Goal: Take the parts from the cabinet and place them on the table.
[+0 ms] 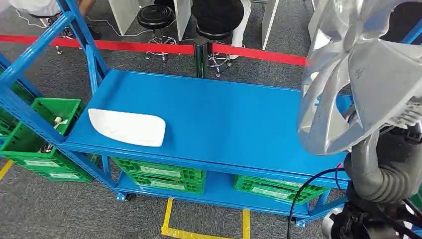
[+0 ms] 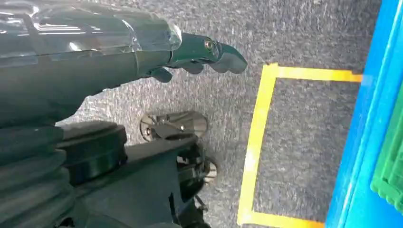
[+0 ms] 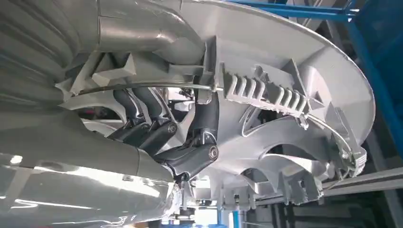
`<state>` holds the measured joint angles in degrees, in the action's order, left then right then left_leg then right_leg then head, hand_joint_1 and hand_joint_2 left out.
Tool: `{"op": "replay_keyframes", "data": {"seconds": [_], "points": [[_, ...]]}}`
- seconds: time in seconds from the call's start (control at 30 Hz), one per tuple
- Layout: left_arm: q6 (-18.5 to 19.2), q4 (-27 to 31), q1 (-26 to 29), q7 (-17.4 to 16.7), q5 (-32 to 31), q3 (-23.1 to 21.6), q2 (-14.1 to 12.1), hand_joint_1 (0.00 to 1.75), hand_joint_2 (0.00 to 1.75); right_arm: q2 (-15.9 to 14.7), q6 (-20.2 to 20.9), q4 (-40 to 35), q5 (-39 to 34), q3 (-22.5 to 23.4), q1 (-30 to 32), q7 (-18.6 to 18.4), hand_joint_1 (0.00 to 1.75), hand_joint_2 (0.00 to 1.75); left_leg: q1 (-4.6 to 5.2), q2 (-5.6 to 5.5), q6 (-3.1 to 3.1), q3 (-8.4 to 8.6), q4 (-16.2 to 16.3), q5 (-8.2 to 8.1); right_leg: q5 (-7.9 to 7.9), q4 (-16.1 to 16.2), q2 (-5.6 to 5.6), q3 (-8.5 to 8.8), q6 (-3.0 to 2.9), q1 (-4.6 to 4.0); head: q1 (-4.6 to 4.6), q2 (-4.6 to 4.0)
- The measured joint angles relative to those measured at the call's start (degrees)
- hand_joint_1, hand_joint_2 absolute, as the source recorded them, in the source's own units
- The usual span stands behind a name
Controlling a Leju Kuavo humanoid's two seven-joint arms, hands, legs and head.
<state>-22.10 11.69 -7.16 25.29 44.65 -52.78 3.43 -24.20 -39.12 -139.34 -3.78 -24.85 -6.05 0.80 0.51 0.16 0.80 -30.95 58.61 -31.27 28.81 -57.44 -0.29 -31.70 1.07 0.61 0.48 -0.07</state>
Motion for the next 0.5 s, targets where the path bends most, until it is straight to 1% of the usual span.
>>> {"op": "replay_keyframes", "data": {"seconds": [0.1, 0.17, 0.2, 0.23, 0.27, 0.3, 0.33, 0.37, 0.4, 0.43, 0.47, 0.5], "points": [[-1.0, 0.0, 0.3, -1.6, -1.6, 0.0, -0.2, 0.00, 1.75, 0.7, 0.0, 0.7, -0.5, -0.4, 1.6, 1.9, 1.75, 1.75, 0.16, 0.11, 0.31, 0.03, 0.0, -0.10, 0.00, 0.0, 0.04, 0.01, 0.33, 0.30, -0.02, 0.00], [-1.2, 0.0, 0.5, -3.6, -2.6, 0.0, -0.2, 0.00, 1.75, 1.0, 0.0, 1.0, -0.5, -0.5, 2.5, 2.0, 1.75, 1.75, 0.28, 0.14, 0.61, 0.03, -0.2, 0.06, -0.16, 0.2, 0.12, 0.04, 0.71, 0.41, -0.11, 0.00], [-1.3, 0.0, 0.5, -4.4, -3.0, 0.0, -0.1, 0.00, 1.75, 1.0, 0.0, 1.1, -0.5, -0.4, 2.9, 2.0, 1.75, 1.75, -0.18, 0.20, 1.06, 0.49, -1.0, 0.44, 0.35, 0.1, 0.25, -0.08, 0.98, 0.38, -0.11, 0.00], [-1.3, 0.0, 0.6, -4.8, -3.4, 0.0, -0.1, 0.00, 1.75, 1.1, 0.0, 1.1, -0.5, -0.3, 3.3, 2.0, 1.75, 1.75, -0.30, 0.29, 1.26, 0.71, -1.2, 0.55, 1.43, -1.3, 0.26, -0.48, 1.06, 0.34, 0.20, 0.00], [-1.3, 0.0, 0.6, -5.0, -3.5, 0.0, -0.1, 0.00, 1.75, 1.1, 0.0, 1.2, -0.5, -0.2, 3.4, 2.0, 1.75, 1.75, -0.34, 0.39, 1.36, 0.74, -1.2, 0.54, 3.38, -4.6, 0.28, -1.94, 1.15, 0.33, 0.53, 0.00], [-1.4, 0.0, 0.7, -5.2, -3.6, 0.0, 0.0, 0.00, 1.75, 1.2, -0.1, 1.4, -0.5, -0.1, 3.6, 2.0, 1.75, 1.75, -0.32, 0.60, 1.39, 0.81, -1.1, 0.67, 5.72, -9.3, 0.27, -4.14, 1.26, 0.42, 0.92, 0.00], [-1.4, 0.0, 0.8, -5.5, -3.7, 0.0, 0.0, 0.00, 1.75, 1.2, -0.1, 1.6, -0.5, -0.1, 4.1, 2.0, 1.75, 1.75, -0.27, 0.69, 1.40, 0.82, -1.1, 0.65, 7.86, -14.1, 0.27, -6.38, 1.36, 0.45, 0.96, 0.00], [-1.4, 0.0, 0.8, -5.8, -3.8, 0.0, 0.0, 0.00, 1.75, 1.3, -0.1, 1.8, -0.5, -0.1, 4.4, 1.9, 1.75, 1.75, -0.24, 0.76, 1.37, 0.85, -1.1, 0.63, 8.68, -17.4, 0.27, -8.02, 1.42, 0.46, 1.11, 0.00], [-1.4, 0.0, 0.9, -6.2, -4.0, -0.1, 0.0, 0.00, 1.75, 1.3, -0.1, 1.9, -0.3, 0.0, 4.6, 1.9, 1.75, 1.75, -0.24, 0.76, 1.32, 0.93, -1.1, 0.57, 7.85, -17.8, 0.27, -8.28, 1.37, 0.47, 1.20, 0.02], [-1.4, 0.0, 0.8, -6.8, -4.1, -0.1, 0.0, 0.00, 1.75, 1.4, -0.1, 2.0, 0.1, 0.1, 4.7, 1.7, 1.75, 1.75, -0.25, 0.70, 1.23, 1.00, -1.1, 0.46, 5.56, -15.7, 0.26, -7.43, 1.24, 0.47, 1.27, 0.00], [-1.4, 0.0, 0.8, -7.3, -4.4, -0.1, 0.0, 0.00, 1.75, 1.4, -0.1, 2.0, 0.5, 0.3, 4.9, 1.4, 1.75, 1.75, -0.25, 0.56, 1.06, 1.11, -1.0, 0.34, 2.65, -11.8, 0.26, -5.81, 1.06, 0.47, 1.42, 0.00], [-1.4, 0.0, 0.8, -7.6, -4.7, -0.1, 0.1, 0.00, 1.75, 1.5, -0.1, 2.0, 0.9, 0.5, 5.1, 1.1, 1.75, 1.75, -0.25, 0.38, 0.79, 1.35, -1.0, 0.16, -0.39, -6.4, 0.28, -3.53, 0.79, 0.47, 1.62, 0.02]]}}
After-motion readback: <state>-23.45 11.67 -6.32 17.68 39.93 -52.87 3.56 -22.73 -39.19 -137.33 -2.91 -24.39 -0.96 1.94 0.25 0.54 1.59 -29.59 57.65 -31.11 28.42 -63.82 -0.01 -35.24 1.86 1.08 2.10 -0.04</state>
